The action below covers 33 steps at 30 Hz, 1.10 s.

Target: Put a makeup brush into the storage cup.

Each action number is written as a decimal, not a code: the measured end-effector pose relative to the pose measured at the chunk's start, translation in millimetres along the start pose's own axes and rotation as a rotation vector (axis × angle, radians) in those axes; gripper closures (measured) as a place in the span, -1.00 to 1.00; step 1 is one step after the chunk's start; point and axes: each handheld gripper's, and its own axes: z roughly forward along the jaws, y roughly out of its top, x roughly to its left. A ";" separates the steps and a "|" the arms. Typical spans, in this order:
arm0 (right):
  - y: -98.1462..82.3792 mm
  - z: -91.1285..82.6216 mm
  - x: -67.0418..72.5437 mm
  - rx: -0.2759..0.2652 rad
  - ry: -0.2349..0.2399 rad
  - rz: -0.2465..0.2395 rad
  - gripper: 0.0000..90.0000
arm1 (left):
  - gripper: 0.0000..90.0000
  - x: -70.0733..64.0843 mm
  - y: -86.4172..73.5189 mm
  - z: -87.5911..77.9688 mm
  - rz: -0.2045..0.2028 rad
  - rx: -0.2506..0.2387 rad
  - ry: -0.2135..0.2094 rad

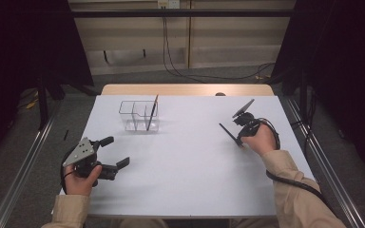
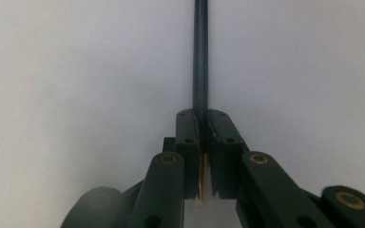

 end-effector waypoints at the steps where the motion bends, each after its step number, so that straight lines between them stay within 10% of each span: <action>1: -0.1 -0.2 0.1 0.003 0.001 0.000 0.85 | -0.98 -0.1 0.1 -0.2 -0.001 0.001 -0.001; 33: -2.1 -1.5 1.6 0.025 0.012 -0.045 0.86 | -0.98 -0.4 -0.6 0.4 -0.006 -0.002 -0.004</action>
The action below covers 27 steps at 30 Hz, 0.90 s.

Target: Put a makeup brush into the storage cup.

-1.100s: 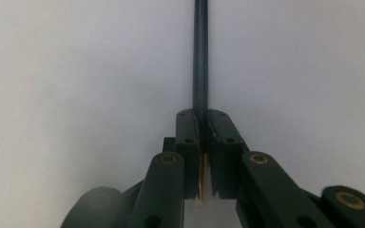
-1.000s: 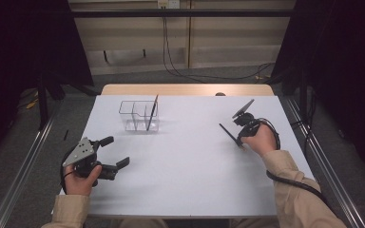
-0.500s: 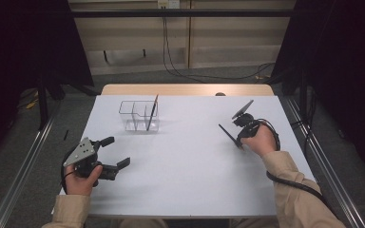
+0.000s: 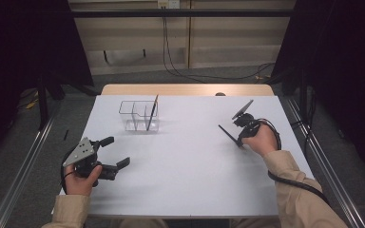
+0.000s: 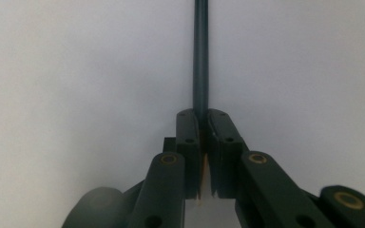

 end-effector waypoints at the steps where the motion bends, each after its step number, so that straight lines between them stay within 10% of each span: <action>1: -0.2 0.1 0.9 0.001 -0.001 0.001 0.86 | -0.98 0.0 0.0 0.0 0.002 0.002 0.001; 27: -12.8 -12.2 1.6 0.005 0.046 -0.028 0.87 | -0.98 -3.2 1.5 2.9 0.005 0.006 -0.008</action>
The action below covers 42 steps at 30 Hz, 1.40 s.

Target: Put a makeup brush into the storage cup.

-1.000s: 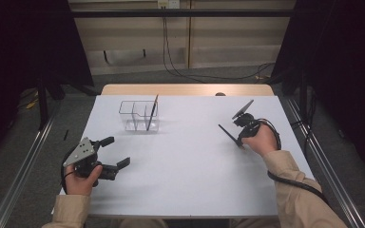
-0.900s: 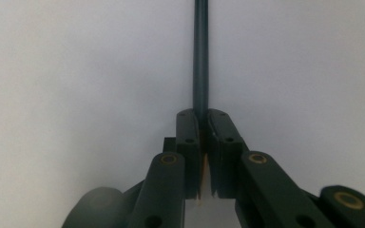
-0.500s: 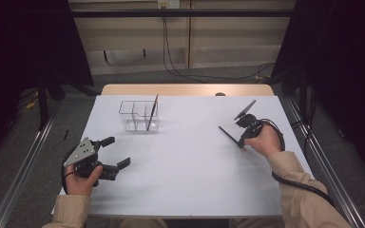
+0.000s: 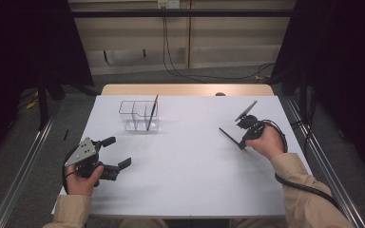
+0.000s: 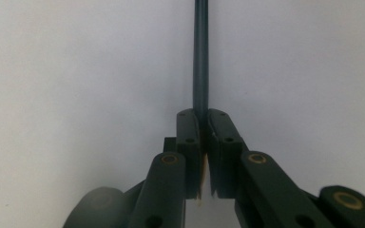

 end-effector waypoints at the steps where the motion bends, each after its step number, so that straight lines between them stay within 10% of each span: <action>1: -0.5 0.6 -0.2 -0.004 0.003 0.005 0.87 | -0.98 -0.1 0.0 0.0 -0.002 0.001 -0.002; 42: -2.1 -15.6 52.3 -0.033 0.088 -0.224 0.87 | -0.99 -4.1 -0.2 9.0 0.000 0.025 -0.029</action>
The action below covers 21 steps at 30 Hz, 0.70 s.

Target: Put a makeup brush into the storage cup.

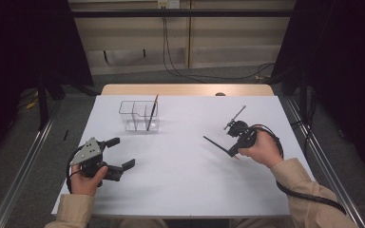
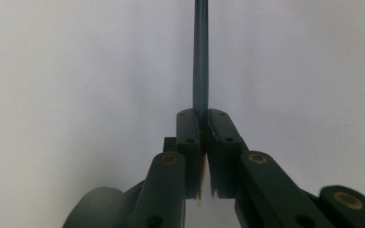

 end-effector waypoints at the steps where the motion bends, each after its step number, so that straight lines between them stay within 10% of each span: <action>1: 1.2 -0.7 2.4 0.000 0.001 -0.004 0.87 | -0.99 0.0 0.0 0.1 -0.001 0.000 -0.001; 21: 14.3 0.3 31.6 -0.008 0.032 -0.116 0.87 | -0.99 -0.4 -0.5 0.7 -0.005 0.002 -0.012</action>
